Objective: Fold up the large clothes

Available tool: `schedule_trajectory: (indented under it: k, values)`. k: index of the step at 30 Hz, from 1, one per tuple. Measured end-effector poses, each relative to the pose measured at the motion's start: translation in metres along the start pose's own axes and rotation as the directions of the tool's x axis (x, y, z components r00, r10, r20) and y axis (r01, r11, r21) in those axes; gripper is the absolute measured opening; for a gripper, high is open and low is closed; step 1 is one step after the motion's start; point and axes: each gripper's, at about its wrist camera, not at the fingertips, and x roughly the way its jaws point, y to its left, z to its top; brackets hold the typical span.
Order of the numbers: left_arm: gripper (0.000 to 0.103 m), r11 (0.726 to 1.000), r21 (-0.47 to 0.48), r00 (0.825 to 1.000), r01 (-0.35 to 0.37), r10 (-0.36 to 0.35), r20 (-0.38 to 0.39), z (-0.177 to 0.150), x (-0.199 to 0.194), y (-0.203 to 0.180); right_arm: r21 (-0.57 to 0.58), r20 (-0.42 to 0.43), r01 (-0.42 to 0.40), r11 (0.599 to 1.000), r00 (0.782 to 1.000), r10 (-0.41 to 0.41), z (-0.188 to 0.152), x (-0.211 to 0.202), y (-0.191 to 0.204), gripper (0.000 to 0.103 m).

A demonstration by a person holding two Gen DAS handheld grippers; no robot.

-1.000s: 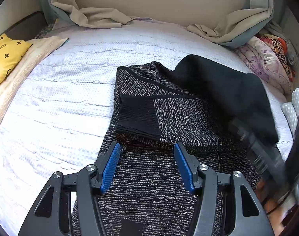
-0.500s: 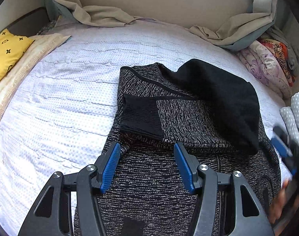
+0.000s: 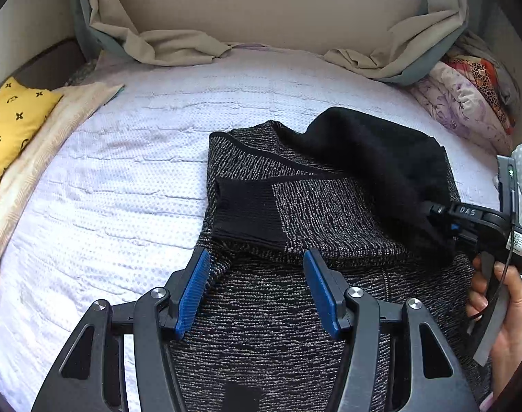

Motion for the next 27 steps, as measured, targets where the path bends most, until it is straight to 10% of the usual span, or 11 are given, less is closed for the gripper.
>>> schedule_trajectory:
  k: [5, 14, 27]
  values:
    - [0.062, 1.0, 0.0, 1.0, -0.002, 0.002, 0.013, 0.001, -0.004, 0.002, 0.065, -0.017, -0.113, 0.991, 0.993, 0.114, -0.009, -0.016, 0.02, 0.003]
    - [0.062, 1.0, -0.006, 1.0, -0.005, 0.006, 0.02, -0.001, -0.008, 0.005, 0.194, 0.007, -0.42, 0.886, 0.904, 0.427, -0.042, -0.052, 0.072, 0.003]
    - [0.062, 0.999, 0.003, 0.998, -0.048, 0.048, -0.033, -0.008, 0.017, 0.008, 0.123, -0.07, -0.234, 0.964, 0.967, 0.243, -0.12, -0.005, 0.05, 0.019]
